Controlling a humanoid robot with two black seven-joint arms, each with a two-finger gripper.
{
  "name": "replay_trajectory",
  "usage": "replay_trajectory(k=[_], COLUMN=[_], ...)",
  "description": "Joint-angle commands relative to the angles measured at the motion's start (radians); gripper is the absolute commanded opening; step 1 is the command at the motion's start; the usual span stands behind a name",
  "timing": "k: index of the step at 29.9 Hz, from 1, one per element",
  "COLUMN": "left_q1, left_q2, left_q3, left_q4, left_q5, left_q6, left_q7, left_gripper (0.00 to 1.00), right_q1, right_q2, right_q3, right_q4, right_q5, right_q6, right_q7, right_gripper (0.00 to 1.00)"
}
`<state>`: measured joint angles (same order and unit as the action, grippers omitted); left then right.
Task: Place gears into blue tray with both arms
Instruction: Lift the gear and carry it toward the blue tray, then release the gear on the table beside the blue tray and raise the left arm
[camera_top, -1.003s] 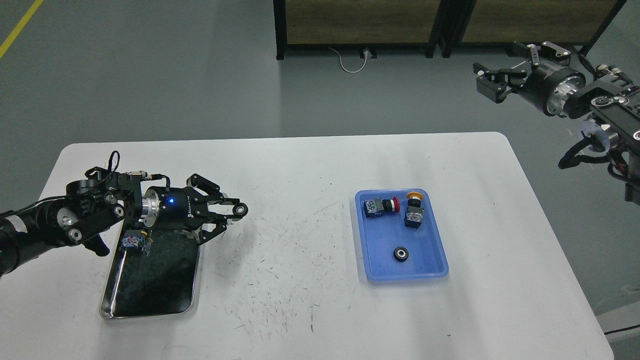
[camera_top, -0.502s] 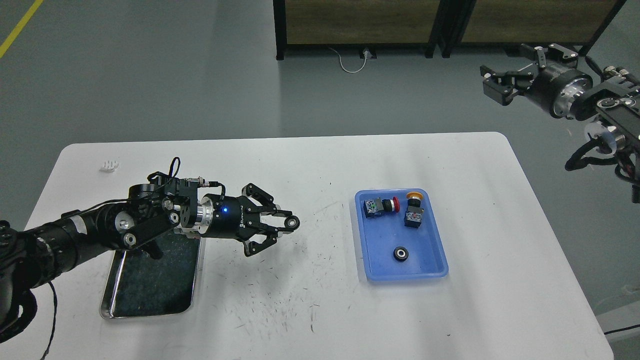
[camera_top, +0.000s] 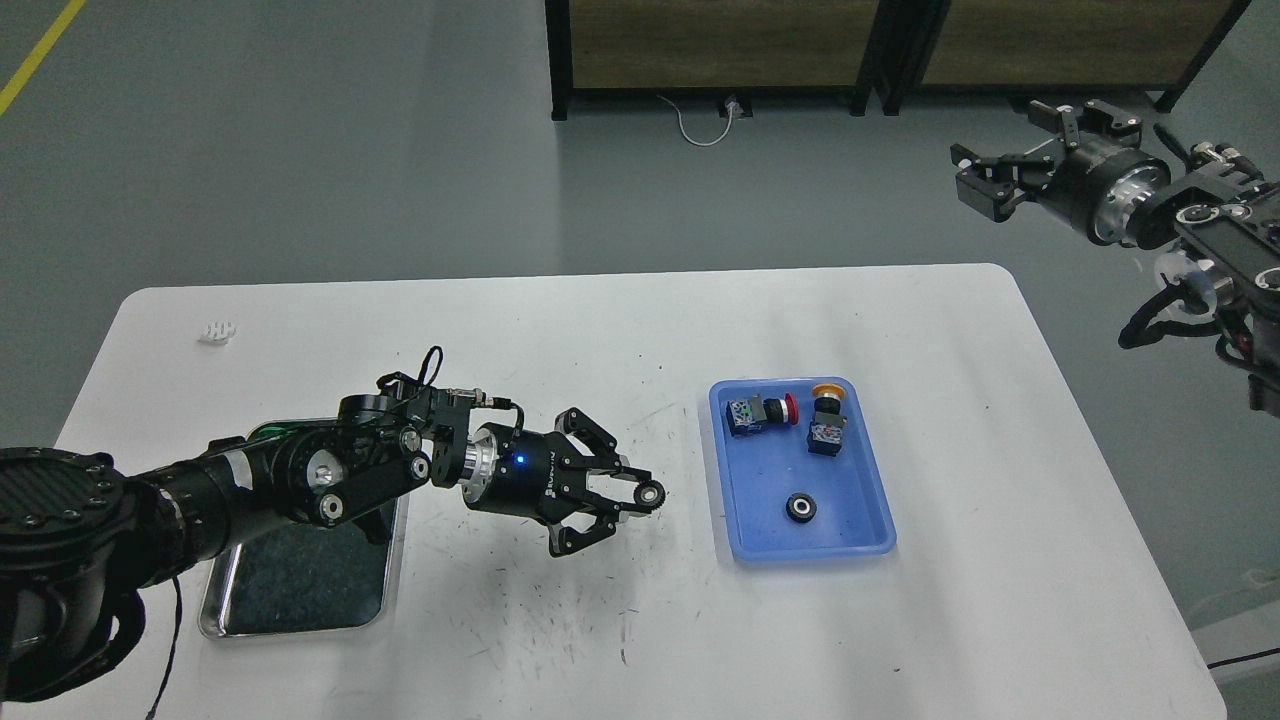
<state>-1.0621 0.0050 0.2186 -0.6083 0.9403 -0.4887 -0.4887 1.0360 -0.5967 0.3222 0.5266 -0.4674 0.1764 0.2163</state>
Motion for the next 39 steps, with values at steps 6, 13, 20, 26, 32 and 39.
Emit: replay_trajectory(k=[6, 13, 20, 26, 32, 39], left_q1=[0.024, 0.042, 0.040, 0.044, 0.044, 0.034], left_q2=[-0.005, -0.005, -0.005, -0.005, -0.005, -0.005], left_q3=[0.074, 0.085, 0.085, 0.085, 0.085, 0.051], left_q4=[0.012, 0.010, 0.013, 0.041, 0.055, 0.058], left_q5=[0.000, 0.000, -0.005, -0.012, -0.014, -0.054], left_q6=[0.000, 0.000, 0.012, 0.013, 0.012, 0.013], left_q7=[0.000, 0.000, 0.000, 0.000, 0.000, 0.000], left_gripper=[0.22, 0.22, 0.22, 0.23, 0.23, 0.65], right_q1=[-0.007, -0.008, -0.016, -0.022, -0.024, -0.022], right_q2=[0.002, 0.005, 0.005, 0.006, 0.006, 0.005], right_q3=[0.000, 0.000, 0.000, 0.000, 0.000, 0.000], right_q4=[0.000, -0.002, -0.002, -0.002, -0.002, 0.000], right_q5=[0.000, 0.000, 0.000, -0.002, -0.002, -0.002], right_q6=[0.000, 0.000, -0.003, -0.003, -0.003, -0.003], right_q7=[0.000, 0.000, 0.000, 0.000, 0.000, 0.000], right_gripper=[0.89, 0.89, 0.89, 0.89, 0.89, 0.90])
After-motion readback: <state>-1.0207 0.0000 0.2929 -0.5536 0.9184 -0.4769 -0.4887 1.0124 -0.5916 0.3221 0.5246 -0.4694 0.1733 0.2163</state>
